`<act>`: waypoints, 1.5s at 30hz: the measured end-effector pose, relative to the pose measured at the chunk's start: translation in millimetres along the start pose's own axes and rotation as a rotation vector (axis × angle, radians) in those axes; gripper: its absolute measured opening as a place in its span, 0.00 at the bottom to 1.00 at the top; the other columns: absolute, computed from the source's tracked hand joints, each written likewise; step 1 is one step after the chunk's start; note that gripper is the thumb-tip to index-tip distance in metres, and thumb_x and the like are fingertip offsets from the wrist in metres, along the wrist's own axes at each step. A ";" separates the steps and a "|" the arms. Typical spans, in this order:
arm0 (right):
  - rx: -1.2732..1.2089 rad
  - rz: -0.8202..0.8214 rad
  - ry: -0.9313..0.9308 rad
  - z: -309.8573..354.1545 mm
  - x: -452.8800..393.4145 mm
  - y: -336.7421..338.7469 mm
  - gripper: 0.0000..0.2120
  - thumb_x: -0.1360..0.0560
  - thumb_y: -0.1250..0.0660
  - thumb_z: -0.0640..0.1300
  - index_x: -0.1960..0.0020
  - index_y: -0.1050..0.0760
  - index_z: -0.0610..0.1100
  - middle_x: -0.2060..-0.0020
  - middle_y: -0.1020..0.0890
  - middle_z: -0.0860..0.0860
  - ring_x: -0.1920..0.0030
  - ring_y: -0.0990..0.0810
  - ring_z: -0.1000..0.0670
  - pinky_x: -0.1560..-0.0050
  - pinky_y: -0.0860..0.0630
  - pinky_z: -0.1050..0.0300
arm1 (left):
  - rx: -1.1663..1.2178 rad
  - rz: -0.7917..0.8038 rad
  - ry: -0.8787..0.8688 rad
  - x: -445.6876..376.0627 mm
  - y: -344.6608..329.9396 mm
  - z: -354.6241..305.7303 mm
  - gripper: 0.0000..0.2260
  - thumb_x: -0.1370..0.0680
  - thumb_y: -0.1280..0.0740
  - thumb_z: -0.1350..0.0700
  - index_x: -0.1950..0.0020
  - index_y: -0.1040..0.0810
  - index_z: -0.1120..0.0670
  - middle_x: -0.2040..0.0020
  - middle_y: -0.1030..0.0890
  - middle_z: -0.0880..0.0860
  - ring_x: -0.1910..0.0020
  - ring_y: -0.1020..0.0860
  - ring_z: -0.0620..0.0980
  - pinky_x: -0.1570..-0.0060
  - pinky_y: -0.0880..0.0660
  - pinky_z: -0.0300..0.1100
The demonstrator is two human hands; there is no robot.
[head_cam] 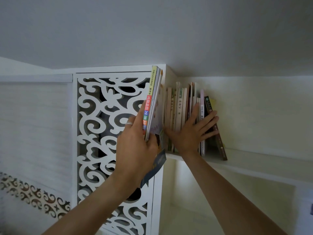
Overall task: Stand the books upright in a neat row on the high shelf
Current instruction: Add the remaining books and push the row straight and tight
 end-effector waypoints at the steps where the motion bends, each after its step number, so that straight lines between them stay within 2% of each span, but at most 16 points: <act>1: 0.001 0.002 0.002 0.6 0.2 0.6 0.69 0.43 0.29 0.78 0.16 0.57 0.48 0.21 0.62 0.32 0.21 0.65 0.30 0.29 0.60 0.21 | 0.004 0.002 0.008 0.6 -0.2 0.9 0.33 0.21 0.33 0.58 0.18 0.41 0.42 0.47 0.29 0.41 0.54 0.27 0.35 0.60 0.26 0.31; 6: 0.012 0.003 -0.027 8.0 -0.3 -0.1 0.71 0.45 0.26 0.75 0.16 0.59 0.46 0.21 0.62 0.31 0.22 0.65 0.29 0.29 0.62 0.21 | 0.027 0.002 0.035 3.3 0.4 3.6 0.32 0.21 0.32 0.58 0.20 0.39 0.42 0.46 0.28 0.41 0.56 0.26 0.39 0.57 0.18 0.45; 10: 0.018 -0.008 -0.010 3.3 -2.9 1.6 0.72 0.45 0.24 0.75 0.16 0.58 0.46 0.21 0.61 0.31 0.21 0.64 0.29 0.28 0.61 0.21 | 0.024 -0.012 0.038 4.4 -1.6 3.6 0.32 0.22 0.32 0.60 0.20 0.37 0.44 0.49 0.28 0.42 0.56 0.26 0.39 0.58 0.20 0.42; 15: 0.078 -0.087 0.018 -23.0 -11.4 15.1 0.70 0.43 0.22 0.71 0.16 0.56 0.43 0.21 0.58 0.31 0.21 0.61 0.30 0.26 0.59 0.24 | 0.039 -0.002 0.044 8.6 -10.8 3.7 0.32 0.22 0.32 0.59 0.20 0.37 0.43 0.45 0.27 0.42 0.54 0.28 0.29 0.58 0.25 0.29; 19: 0.158 -0.139 0.071 -42.9 -13.6 26.6 0.64 0.39 0.28 0.73 0.16 0.53 0.43 0.20 0.53 0.33 0.20 0.53 0.31 0.25 0.50 0.30 | 0.048 -0.024 0.043 10.0 -15.0 -0.9 0.30 0.21 0.32 0.59 0.21 0.36 0.45 0.46 0.28 0.42 0.51 0.28 0.24 0.61 0.30 0.20; 20: 0.159 -0.150 0.089 -45.2 -12.6 27.2 0.62 0.37 0.30 0.74 0.16 0.52 0.44 0.20 0.52 0.33 0.20 0.53 0.32 0.25 0.50 0.32 | 0.053 -0.025 0.044 10.0 -15.8 -1.7 0.30 0.21 0.32 0.59 0.21 0.36 0.45 0.47 0.27 0.42 0.51 0.27 0.27 0.60 0.30 0.19; 23: 0.144 -0.176 0.119 -44.5 -9.4 26.0 0.59 0.35 0.33 0.74 0.16 0.51 0.45 0.20 0.52 0.34 0.20 0.52 0.33 0.25 0.51 0.32 | 0.052 -0.007 0.016 9.6 -18.2 -5.2 0.33 0.21 0.32 0.58 0.20 0.40 0.41 0.44 0.24 0.44 0.53 0.23 0.40 0.61 0.27 0.25; 26: 0.144 -0.164 0.145 -39.0 -8.7 23.8 0.57 0.35 0.30 0.71 0.16 0.52 0.50 0.20 0.53 0.34 0.20 0.53 0.31 0.25 0.52 0.28 | 0.035 -0.002 -0.012 7.9 -19.7 -7.4 0.33 0.21 0.33 0.57 0.19 0.41 0.40 0.40 0.22 0.45 0.53 0.25 0.40 0.61 0.28 0.24; 29: 0.212 -0.147 0.212 -34.8 -7.1 21.1 0.51 0.32 0.32 0.69 0.17 0.52 0.57 0.19 0.55 0.35 0.21 0.57 0.27 0.27 0.54 0.23 | 0.014 -0.012 -0.033 8.8 -19.2 -10.6 0.35 0.21 0.33 0.56 0.18 0.45 0.39 0.38 0.23 0.46 0.50 0.26 0.39 0.57 0.28 0.25; 31: 0.245 -0.130 0.236 -33.3 -5.7 18.9 0.48 0.30 0.33 0.68 0.18 0.53 0.61 0.19 0.57 0.35 0.22 0.60 0.26 0.28 0.55 0.21 | 0.012 -0.021 -0.044 7.8 -17.9 -12.1 0.36 0.21 0.33 0.56 0.18 0.46 0.38 0.37 0.24 0.46 0.48 0.24 0.41 0.55 0.22 0.33; 34: 0.253 -0.126 0.237 -33.2 -6.3 18.2 0.48 0.30 0.32 0.68 0.18 0.53 0.62 0.19 0.57 0.36 0.22 0.60 0.25 0.29 0.55 0.21 | -0.008 -0.029 -0.036 0.9 -15.5 -10.6 0.34 0.21 0.33 0.57 0.18 0.43 0.42 0.37 0.25 0.48 0.47 0.23 0.46 0.52 0.17 0.46; 36: 0.239 -0.126 0.226 -34.6 -7.5 17.7 0.48 0.30 0.32 0.69 0.18 0.53 0.61 0.19 0.57 0.36 0.22 0.59 0.25 0.28 0.55 0.21 | -0.017 -0.024 -0.026 -2.8 -16.4 -7.8 0.33 0.20 0.33 0.57 0.18 0.42 0.43 0.36 0.25 0.48 0.45 0.23 0.46 0.52 0.18 0.44; 39: 0.228 -0.133 0.223 -36.6 -7.6 17.1 0.48 0.30 0.34 0.70 0.17 0.52 0.60 0.19 0.56 0.36 0.22 0.59 0.26 0.29 0.54 0.21 | -0.056 -0.011 -0.053 -4.4 -21.5 -10.7 0.33 0.20 0.33 0.56 0.18 0.42 0.44 0.36 0.24 0.48 0.49 0.28 0.42 0.57 0.26 0.32; 41: 0.222 -0.141 0.229 -37.3 -7.9 17.0 0.46 0.29 0.38 0.72 0.17 0.51 0.59 0.19 0.55 0.36 0.22 0.58 0.26 0.28 0.54 0.21 | -0.057 -0.001 -0.072 -3.8 -25.2 -16.5 0.34 0.20 0.32 0.56 0.18 0.43 0.43 0.36 0.24 0.49 0.49 0.28 0.42 0.59 0.28 0.28; 43: 0.212 -0.148 0.227 -37.1 -8.4 17.7 0.44 0.27 0.42 0.73 0.17 0.50 0.59 0.19 0.54 0.36 0.22 0.57 0.26 0.28 0.54 0.22 | -0.034 0.008 -0.087 -4.4 -28.9 -21.8 0.34 0.20 0.32 0.56 0.18 0.44 0.43 0.35 0.25 0.49 0.45 0.23 0.46 0.57 0.19 0.38; 45: 0.205 -0.153 0.225 -37.0 -7.9 18.3 0.44 0.27 0.40 0.72 0.17 0.49 0.58 0.19 0.53 0.37 0.22 0.57 0.26 0.28 0.55 0.22 | -0.033 0.012 -0.097 -6.9 -33.9 -23.9 0.35 0.20 0.32 0.56 0.17 0.45 0.43 0.34 0.25 0.51 0.41 0.21 0.49 0.54 0.16 0.49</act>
Point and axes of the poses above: each hand's wrist, its own x-axis away from the middle knuckle, its own y-axis out of the back of the hand, z = x × y, the point moved 4 cm from there along -x, towards the middle knuckle
